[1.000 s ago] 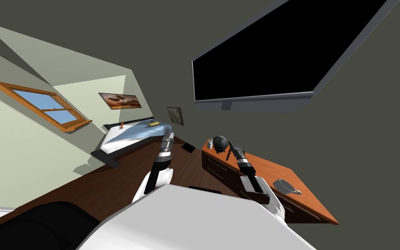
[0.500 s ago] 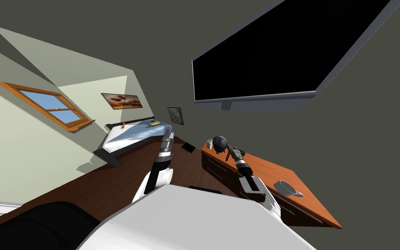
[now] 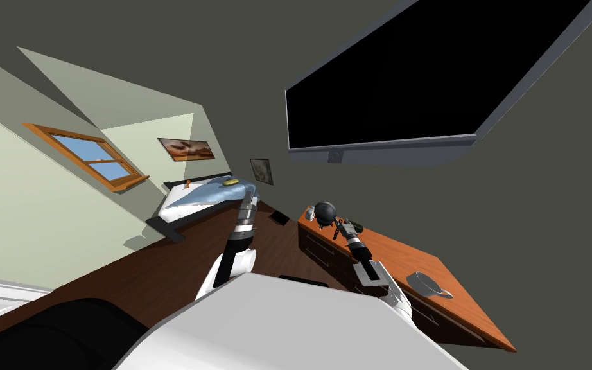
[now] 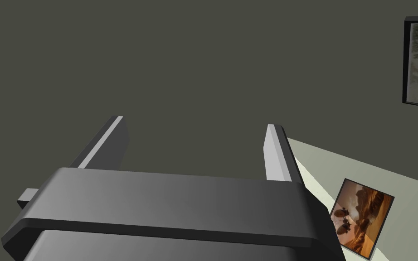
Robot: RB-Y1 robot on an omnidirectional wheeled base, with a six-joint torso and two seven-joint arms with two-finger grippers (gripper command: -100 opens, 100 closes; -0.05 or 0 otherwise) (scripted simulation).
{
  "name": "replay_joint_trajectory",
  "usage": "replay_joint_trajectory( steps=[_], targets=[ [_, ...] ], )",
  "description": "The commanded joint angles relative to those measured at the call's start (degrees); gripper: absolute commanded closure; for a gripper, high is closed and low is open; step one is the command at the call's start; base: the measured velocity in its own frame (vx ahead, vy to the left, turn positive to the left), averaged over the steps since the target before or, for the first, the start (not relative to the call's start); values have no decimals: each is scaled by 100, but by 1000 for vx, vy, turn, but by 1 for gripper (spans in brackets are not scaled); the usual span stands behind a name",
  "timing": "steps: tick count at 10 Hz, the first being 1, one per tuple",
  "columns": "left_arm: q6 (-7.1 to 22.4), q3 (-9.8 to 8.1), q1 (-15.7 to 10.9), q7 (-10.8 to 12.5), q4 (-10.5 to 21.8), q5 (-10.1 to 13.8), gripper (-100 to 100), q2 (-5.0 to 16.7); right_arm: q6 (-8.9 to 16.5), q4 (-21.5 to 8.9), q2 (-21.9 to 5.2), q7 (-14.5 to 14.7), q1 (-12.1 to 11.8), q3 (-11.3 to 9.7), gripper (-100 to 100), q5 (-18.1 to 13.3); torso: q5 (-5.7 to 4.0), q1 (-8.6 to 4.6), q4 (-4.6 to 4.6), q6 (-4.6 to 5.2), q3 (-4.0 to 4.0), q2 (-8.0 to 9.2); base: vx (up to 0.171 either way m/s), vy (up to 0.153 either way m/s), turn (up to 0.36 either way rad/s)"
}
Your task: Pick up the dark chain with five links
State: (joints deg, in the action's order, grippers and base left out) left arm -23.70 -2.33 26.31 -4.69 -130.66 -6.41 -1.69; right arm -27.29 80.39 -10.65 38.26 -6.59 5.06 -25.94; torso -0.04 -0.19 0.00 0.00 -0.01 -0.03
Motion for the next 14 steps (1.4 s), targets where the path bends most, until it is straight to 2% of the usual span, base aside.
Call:
replay_joint_trajectory(
  steps=[1, 4, 7, 8, 9, 10, 11, 13, 14],
  targets=[
    [0, 0, 0, 0, 0, 0, 0, 0, 12, -170, 11, 124, 29, -6, -100, -69, 0, 0, 0, 0, 0, 0, 1, -31, 19],
    [0, 0, 0, 0, 0, 0, 0, 0, 160, -761, -44, 623, 194, -30, -100, -414, 2, 7, 1, -1, 2, 4, 1, -48, 80],
    [0, 0, 0, 0, 0, 0, 0, 0, 212, -1001, -65, 798, 239, -40, -100, -517, 1, 9, 0, 0, 0, 1, 2, -29, 25],
    [0, 0, 0, 0, 0, 0, 0, 0, 265, -1186, -88, 951, 278, -51, -100, -612, 4, 19, 1, 0, 1, 2, 4, -17, 39],
    [0, 0, 0, 0, 0, 0, 0, 0, 265, -1186, -88, 951, 278, -51, -100, -612, 4, 14, 1, 0, 1, 1, 5, -22, 41],
    [0, 0, 0, 0, 0, 0, 0, 0, 318, -1361, -111, 1097, 312, -62, -100, -699, 3, 12, 0, 0, 0, 0, 5, -31, 77],
    [0, 0, 0, 0, 0, 0, 0, 0, 318, -1361, -111, 1097, 312, -62, -100, -699, 2, 9, 0, 0, 0, 0, -2, -40, 78],
    [0, 0, 0, 0, 0, 0, 0, 0, 426, -1680, -157, 1363, 365, -87, -100, -852, 0, -4, 1, -1, 1, 1, 2, -72, 120],
    [0, 0, 0, 0, 0, 0, 0, 0, 426, -1680, -157, 1363, 365, -87, -100, -852, -2, -9, 1, 0, 1, 1, 9, -53, 18]
  ],
)
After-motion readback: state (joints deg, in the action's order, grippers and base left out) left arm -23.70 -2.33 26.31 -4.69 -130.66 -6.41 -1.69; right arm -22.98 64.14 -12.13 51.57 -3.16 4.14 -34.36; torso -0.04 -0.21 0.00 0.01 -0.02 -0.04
